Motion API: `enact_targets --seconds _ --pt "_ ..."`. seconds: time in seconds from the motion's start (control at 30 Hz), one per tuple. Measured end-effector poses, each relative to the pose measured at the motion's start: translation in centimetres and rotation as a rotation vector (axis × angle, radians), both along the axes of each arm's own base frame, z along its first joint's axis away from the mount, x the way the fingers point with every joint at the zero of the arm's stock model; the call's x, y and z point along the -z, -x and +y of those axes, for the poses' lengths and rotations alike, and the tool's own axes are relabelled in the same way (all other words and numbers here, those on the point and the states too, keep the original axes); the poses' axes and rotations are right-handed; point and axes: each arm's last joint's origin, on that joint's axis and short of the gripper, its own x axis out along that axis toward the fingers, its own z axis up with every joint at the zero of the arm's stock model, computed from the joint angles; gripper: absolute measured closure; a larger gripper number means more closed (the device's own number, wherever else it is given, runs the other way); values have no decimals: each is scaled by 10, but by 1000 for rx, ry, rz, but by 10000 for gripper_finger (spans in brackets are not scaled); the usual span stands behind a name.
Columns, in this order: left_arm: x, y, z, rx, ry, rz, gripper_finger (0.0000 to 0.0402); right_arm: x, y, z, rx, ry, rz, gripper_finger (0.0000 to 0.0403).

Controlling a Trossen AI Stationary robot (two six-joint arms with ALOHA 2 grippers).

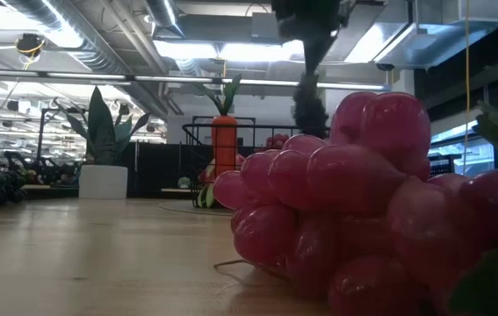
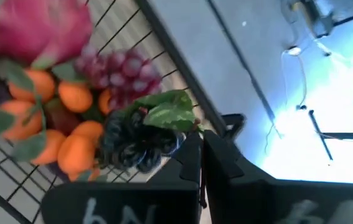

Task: Build produce basket
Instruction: Put the right black grapes into the black wire basket

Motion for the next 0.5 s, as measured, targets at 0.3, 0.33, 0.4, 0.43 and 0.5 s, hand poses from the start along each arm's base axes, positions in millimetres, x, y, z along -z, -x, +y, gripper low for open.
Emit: enact_targets --seconds 0.3,0.33,0.4,0.43,0.5 --pt "0 0 0 -1 4 -1 335 42 -7 -11 -24 -40 82 403" --pt "0 0 0 -2 6 -1 335 43 -7 -12 -21 -39 84 403" --pt "0 0 0 -3 7 -2 335 44 -6 -13 -16 -40 87 403" --pt "0 0 0 -3 7 -2 335 45 -6 -15 -12 -41 87 403" --pt "0 0 0 -3 7 -2 335 45 -5 -17 -6 -41 87 403"
